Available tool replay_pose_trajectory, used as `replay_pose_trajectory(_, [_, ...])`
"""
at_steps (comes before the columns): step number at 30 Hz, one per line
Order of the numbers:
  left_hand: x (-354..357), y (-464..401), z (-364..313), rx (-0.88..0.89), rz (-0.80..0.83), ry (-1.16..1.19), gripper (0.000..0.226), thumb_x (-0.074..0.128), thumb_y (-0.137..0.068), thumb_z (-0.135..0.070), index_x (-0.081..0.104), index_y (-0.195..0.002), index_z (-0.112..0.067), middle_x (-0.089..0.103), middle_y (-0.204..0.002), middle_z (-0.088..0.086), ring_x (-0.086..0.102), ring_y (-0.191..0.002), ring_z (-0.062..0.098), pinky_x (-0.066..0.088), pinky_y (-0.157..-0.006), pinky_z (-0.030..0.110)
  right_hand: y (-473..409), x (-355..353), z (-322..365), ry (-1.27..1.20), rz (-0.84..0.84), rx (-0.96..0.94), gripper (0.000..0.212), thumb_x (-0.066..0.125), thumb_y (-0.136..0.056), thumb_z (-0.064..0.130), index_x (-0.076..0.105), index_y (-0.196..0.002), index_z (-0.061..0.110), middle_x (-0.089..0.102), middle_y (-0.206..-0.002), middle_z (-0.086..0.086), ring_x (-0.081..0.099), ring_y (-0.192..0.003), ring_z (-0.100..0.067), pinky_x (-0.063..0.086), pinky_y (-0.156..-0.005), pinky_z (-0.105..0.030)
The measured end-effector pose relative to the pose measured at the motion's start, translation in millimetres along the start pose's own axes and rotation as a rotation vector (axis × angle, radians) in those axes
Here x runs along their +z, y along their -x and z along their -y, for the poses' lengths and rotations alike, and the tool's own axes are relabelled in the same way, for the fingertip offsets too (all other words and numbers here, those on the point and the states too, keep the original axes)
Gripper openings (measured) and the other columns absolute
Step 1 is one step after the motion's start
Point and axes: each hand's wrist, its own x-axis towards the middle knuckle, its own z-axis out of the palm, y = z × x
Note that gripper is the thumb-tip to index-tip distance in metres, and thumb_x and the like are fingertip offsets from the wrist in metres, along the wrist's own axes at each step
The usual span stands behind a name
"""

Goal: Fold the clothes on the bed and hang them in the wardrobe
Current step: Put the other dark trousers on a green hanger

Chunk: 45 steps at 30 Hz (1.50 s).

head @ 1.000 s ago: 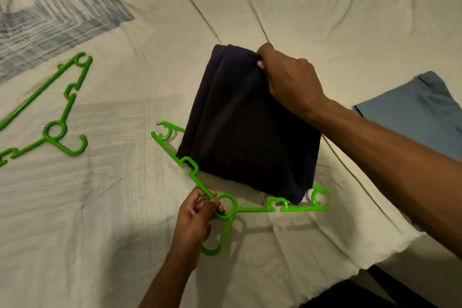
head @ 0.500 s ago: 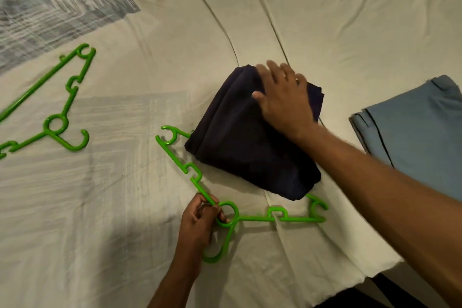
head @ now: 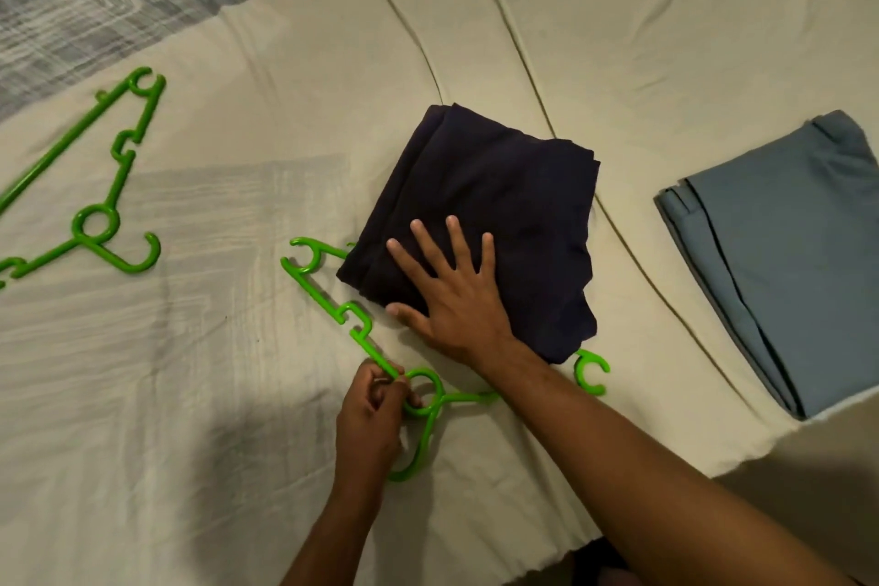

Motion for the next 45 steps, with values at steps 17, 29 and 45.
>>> replay_pose_trajectory(17, [6,44,6,0.008,0.055,-0.342,0.035,0.050,-0.090,-0.042,0.057,-0.071,-0.013,0.064,-0.064,0.002,0.062,-0.068,0.023,0.051,-0.069,0.044,59,-16,-17,-0.074,0.048,0.204,0.070,0.023,-0.097,0.064,0.033,-0.155,0.025,0.028,-0.163,-0.005,0.025,-0.149,-0.036,0.022,-0.113,-0.066])
replay_pose_trajectory(29, [-24,117,-142,0.186,0.302,-0.241,0.022,0.054,-0.095,-0.010,0.060,-0.074,-0.009,0.060,-0.054,0.005,0.056,-0.051,0.014,0.047,-0.057,0.027,153,-133,12,-0.430,0.021,0.034,0.049,0.044,-0.088,0.040,0.056,-0.132,0.020,0.063,-0.119,-0.005,0.062,-0.102,-0.030,0.050,-0.085,-0.042])
replay_pose_trajectory(45, [-55,157,-368,0.904,0.245,-0.447,0.038,0.054,-0.084,-0.055,0.059,-0.114,-0.033,0.067,-0.101,-0.012,0.061,-0.101,0.007,0.046,-0.086,0.028,132,-410,-40,-0.376,-0.322,0.084,0.010,0.055,-0.096,0.015,0.061,-0.104,0.018,0.066,-0.091,0.001,0.056,-0.089,-0.025,0.043,-0.071,-0.038])
